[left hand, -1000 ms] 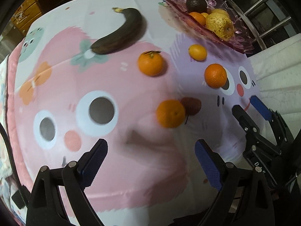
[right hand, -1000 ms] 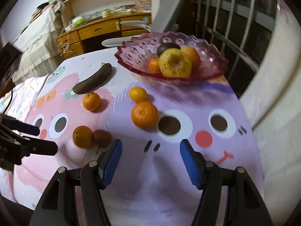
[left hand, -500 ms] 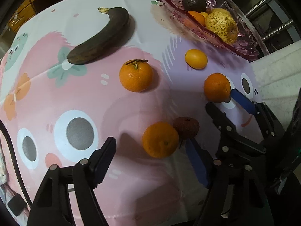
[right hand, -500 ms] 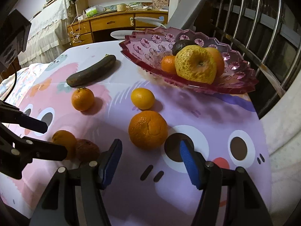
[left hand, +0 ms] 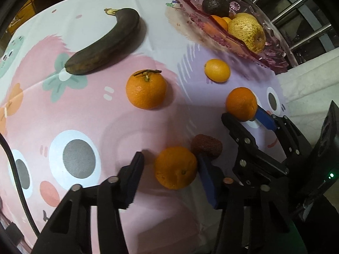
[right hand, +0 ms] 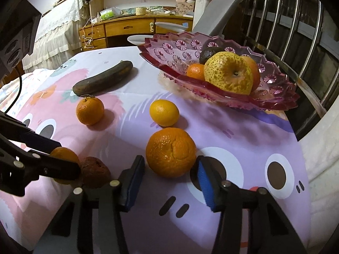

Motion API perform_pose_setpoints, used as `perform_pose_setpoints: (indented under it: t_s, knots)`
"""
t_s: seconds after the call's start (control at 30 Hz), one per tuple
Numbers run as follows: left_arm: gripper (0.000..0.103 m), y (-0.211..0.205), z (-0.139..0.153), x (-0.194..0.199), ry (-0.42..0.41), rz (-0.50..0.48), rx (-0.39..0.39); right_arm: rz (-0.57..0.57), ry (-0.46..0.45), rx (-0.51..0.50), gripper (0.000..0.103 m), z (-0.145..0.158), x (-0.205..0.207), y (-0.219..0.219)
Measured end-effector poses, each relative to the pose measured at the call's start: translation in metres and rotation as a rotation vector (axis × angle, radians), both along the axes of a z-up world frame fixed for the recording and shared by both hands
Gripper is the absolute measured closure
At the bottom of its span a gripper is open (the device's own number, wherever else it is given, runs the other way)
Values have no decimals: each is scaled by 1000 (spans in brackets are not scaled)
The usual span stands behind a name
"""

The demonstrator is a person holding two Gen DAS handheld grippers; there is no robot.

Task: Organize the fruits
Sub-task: 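Grasp a mandarin with the left gripper while right gripper grasps another mandarin, then carry both mandarins into the pink bowl and open both grippers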

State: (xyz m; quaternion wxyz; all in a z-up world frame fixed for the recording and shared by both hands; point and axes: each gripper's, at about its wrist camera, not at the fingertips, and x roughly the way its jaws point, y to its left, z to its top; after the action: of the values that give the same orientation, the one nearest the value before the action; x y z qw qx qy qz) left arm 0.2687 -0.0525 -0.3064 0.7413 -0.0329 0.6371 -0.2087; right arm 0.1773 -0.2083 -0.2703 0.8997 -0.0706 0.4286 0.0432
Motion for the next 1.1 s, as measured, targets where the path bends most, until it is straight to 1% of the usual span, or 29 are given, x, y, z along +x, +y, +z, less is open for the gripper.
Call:
perform_pose_setpoints:
  t_s: [0.07, 0.13, 0.27, 0.37, 0.47, 0.67, 0.87, 0.93, 1.0, 1.1]
  knots:
    - [63, -3, 0, -1, -2, -5, -15, -8, -5, -3, 56, 1, 0, 0]
    - [63, -6, 1, -3, -13, -14, -9, -7, -9, -4, 58, 2, 0, 0]
    - [64, -3, 4, -7, -17, -23, -6, -12, -7, -12, 59, 3, 1, 2]
    - [64, 0, 8, -13, -24, -38, 7, -21, -15, -15, 59, 6, -1, 3]
    - [64, 5, 15, -20, -37, -43, 3, -25, -31, -24, 59, 12, -4, 6]
    - [64, 16, 38, -26, -73, -51, -2, -39, -59, -41, 59, 30, -12, 10]
    - [64, 26, 69, -21, -104, -82, 6, -65, -70, -59, 59, 51, -24, 15]
    - [64, 28, 79, -16, -107, -87, -17, -73, -76, -54, 59, 60, -28, 16]
    - [64, 29, 93, -8, -137, -96, -34, -80, -85, -46, 59, 68, -32, 15]
    - [64, 26, 112, 3, -181, -113, -35, -86, -96, -43, 59, 81, -34, 14]
